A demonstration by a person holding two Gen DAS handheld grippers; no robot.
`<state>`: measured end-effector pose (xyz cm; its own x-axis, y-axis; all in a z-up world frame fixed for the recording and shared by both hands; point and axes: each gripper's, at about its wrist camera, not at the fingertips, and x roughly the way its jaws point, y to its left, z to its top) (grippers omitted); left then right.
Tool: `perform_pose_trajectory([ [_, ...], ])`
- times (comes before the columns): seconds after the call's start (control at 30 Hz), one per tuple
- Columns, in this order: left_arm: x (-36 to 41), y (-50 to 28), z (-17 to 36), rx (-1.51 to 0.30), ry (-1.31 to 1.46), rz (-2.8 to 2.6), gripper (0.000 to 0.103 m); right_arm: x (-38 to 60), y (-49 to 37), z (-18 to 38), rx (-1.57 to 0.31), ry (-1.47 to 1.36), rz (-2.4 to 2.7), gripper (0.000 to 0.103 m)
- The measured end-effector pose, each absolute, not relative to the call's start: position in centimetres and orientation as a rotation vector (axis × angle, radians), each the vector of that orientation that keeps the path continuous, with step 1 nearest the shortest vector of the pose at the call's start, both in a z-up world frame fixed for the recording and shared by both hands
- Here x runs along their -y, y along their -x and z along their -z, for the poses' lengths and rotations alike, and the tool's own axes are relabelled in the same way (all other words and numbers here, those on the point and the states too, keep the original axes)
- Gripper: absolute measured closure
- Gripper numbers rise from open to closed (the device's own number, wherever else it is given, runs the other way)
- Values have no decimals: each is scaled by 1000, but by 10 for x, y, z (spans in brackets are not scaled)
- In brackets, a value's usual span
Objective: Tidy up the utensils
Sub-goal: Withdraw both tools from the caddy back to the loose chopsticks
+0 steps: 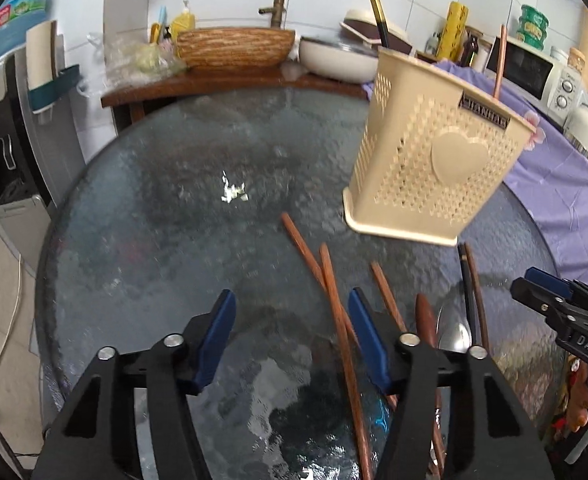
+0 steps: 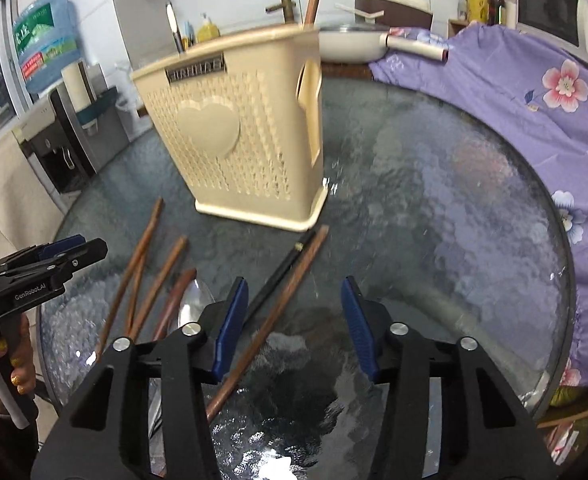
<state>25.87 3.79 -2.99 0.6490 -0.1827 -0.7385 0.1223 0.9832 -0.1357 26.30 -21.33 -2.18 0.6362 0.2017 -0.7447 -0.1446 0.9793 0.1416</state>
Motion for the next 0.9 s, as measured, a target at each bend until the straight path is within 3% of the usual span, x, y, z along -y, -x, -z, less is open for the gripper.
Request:
perform_pose_trajectory([
  [0.37,-25,-250,41,-897,30,222,58,198,-271,43,-947,-61,-173,69],
  [0.7,-12,-244,53,-940,-21,242,71,190,-270,47,-960,-45,-160,71],
  [0.9,-10,-240,55,-942,-45,230,72,190,-271,51,-966,-49,-152,73],
])
